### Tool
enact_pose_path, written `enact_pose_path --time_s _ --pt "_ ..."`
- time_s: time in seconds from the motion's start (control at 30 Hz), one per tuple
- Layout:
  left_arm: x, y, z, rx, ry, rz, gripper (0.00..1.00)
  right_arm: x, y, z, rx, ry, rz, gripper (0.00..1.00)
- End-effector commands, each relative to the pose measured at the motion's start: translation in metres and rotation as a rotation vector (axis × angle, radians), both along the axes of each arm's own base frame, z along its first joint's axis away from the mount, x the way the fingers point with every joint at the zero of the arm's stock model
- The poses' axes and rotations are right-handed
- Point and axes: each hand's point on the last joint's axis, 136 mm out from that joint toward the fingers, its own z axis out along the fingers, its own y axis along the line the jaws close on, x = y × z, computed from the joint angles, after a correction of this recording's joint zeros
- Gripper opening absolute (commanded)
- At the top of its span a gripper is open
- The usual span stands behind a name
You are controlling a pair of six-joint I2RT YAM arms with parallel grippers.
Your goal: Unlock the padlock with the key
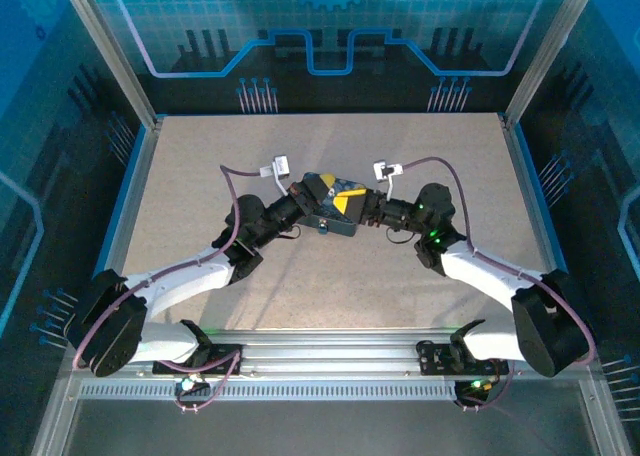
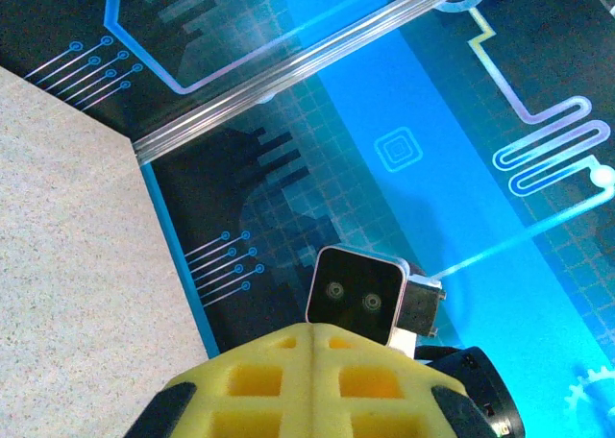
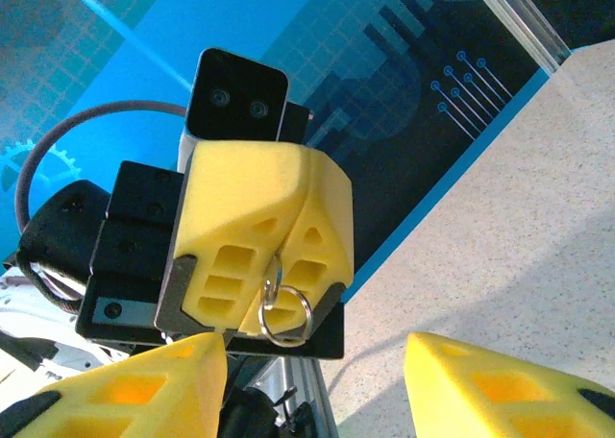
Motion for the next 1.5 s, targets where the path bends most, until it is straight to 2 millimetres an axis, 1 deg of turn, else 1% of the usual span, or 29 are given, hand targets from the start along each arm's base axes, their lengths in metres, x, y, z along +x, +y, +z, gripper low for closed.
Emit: enact_pose_path --time_s 0.0,0.17,0.4,0.57,0.83,0.93,1.0,1.03,1.17,1.2,1.3,1.37,1.47 --pt "-0.003 -0.002 0.004 -0.019 -0.038 -0.015 0.00 0.000 0.004 0.025 0.046 -0.062 0.007 0.49" --pt "-0.002 -0.003 0.002 -0.035 -0.035 -0.020 0.00 0.005 0.007 0.025 0.039 -0.045 0.005 0.42" --pt "-0.001 -0.005 0.000 -0.053 -0.030 -0.030 0.00 0.009 0.010 0.022 0.036 -0.030 0.001 0.30" --pt "0.000 -0.006 -0.002 -0.055 -0.025 -0.027 0.00 0.012 0.010 0.016 0.029 -0.011 -0.005 0.22" --pt "0.001 -0.005 -0.002 -0.065 -0.023 -0.024 0.00 0.011 0.009 0.006 0.015 0.008 -0.011 0.16" --pt "0.001 -0.006 -0.001 -0.065 -0.022 -0.028 0.00 0.012 0.008 0.005 0.015 0.011 -0.025 0.09" --pt "0.001 -0.005 -0.002 -0.062 -0.022 -0.026 0.00 0.013 0.007 0.004 0.010 0.011 -0.029 0.01" --pt "0.000 -0.005 -0.002 -0.061 -0.022 -0.026 0.01 0.013 0.007 0.005 0.007 0.006 -0.028 0.00" --pt "-0.001 0.000 -0.004 -0.031 -0.023 -0.005 0.25 0.013 0.003 -0.001 -0.064 -0.019 -0.059 0.00" --pt "-0.002 0.003 -0.005 -0.013 -0.017 0.006 0.32 0.012 0.001 -0.005 -0.104 -0.034 -0.069 0.00" --pt "-0.002 0.012 -0.013 0.061 0.040 0.039 0.49 0.008 -0.006 -0.015 -0.243 -0.103 -0.108 0.00" --pt "-0.002 0.020 -0.021 0.122 0.115 0.058 0.55 0.005 -0.012 -0.022 -0.367 -0.163 -0.140 0.00" --pt "-0.003 0.039 -0.039 0.223 0.281 0.105 0.63 0.000 -0.019 -0.028 -0.549 -0.303 -0.170 0.00"
